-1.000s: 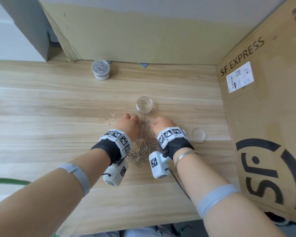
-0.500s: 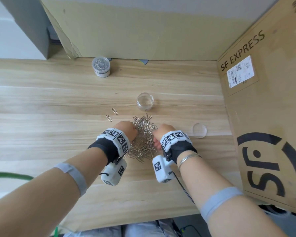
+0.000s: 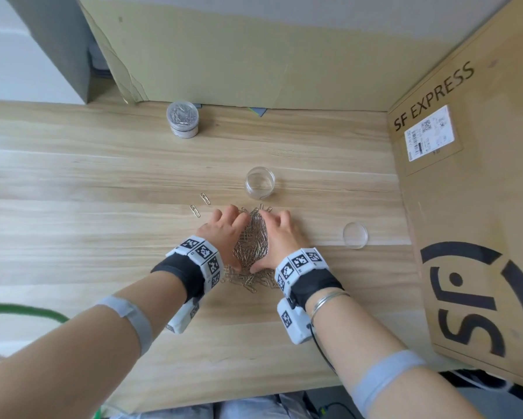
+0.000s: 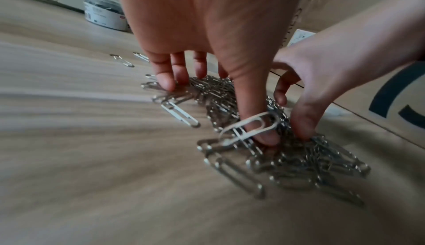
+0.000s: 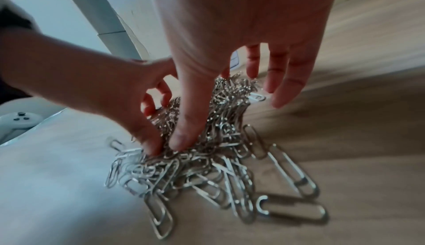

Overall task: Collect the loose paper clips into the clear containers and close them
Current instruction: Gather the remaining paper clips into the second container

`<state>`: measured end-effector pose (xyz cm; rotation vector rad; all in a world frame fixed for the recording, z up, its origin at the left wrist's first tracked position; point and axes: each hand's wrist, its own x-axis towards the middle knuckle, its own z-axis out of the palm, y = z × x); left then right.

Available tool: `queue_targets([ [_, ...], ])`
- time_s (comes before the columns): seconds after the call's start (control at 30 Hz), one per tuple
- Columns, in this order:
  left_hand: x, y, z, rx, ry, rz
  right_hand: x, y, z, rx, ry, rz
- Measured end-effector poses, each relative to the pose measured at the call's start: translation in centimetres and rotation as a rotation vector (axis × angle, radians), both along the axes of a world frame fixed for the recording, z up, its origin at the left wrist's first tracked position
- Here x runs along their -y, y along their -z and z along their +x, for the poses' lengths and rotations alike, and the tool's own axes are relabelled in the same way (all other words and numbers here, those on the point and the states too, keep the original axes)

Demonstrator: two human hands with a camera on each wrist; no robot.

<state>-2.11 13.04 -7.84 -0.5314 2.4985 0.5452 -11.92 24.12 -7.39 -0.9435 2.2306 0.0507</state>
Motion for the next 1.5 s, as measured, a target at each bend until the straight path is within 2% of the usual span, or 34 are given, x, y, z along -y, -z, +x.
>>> queue_targets([
  [0.23,0.7,-0.3,-1.4,-0.077,-0.178,0.150,1.7,-0.5,-0.1,0.048,0.017,-0.091],
  [0.6,0.8,-0.2,-1.8,-0.196,-0.309,0.212,2.7,-1.1,-0.6,0.022,-0.020,-0.172],
  [0.83,1.1,-0.9,-2.6,-0.233,-0.367,0.194,3.4,-2.4,-1.2,0.022,0.044,-0.154],
  [1.13,4.0,-4.1,-6.2,-0.374,-0.419,0.153,6.5,-6.2,-4.9,-0.064,0.071,-0.259],
  [1.5,5.8,-3.7,-8.3,-0.344,-0.496,0.178,8.7,-4.2,-6.7,-0.051,0.059,-0.230],
])
